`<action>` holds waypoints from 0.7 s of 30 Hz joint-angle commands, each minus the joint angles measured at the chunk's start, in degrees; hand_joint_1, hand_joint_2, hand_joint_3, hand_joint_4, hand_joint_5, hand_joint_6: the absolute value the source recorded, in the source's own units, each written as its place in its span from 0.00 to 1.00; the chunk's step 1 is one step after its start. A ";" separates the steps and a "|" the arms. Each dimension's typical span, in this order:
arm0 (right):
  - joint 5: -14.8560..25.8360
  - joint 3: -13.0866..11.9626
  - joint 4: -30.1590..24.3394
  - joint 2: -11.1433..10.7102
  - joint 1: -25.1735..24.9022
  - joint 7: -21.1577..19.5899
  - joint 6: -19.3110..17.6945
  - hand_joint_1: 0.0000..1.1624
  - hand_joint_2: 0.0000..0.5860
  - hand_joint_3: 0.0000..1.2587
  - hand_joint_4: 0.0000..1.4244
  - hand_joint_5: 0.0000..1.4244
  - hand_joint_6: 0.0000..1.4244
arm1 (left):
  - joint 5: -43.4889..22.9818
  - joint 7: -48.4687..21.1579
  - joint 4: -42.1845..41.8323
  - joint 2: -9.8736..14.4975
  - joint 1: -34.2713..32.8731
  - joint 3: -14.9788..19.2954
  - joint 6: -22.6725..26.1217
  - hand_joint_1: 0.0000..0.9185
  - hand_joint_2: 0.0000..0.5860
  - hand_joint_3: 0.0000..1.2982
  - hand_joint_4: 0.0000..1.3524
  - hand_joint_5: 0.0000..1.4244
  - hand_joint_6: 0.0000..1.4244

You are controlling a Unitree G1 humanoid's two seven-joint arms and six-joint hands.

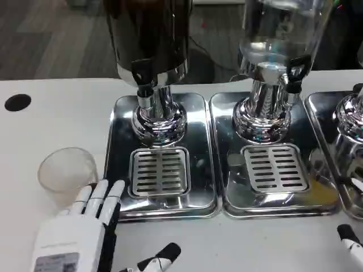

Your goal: Grasp the cup under the faucet to collect the drink, then remove the cup.

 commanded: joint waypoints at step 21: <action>0.77 -0.03 -0.79 0.66 -0.58 -0.20 -0.04 0.36 0.70 0.12 0.01 0.00 0.00 | -0.78 -0.32 0.56 0.38 -1.52 0.31 -0.02 0.00 0.17 0.11 0.00 0.07 0.24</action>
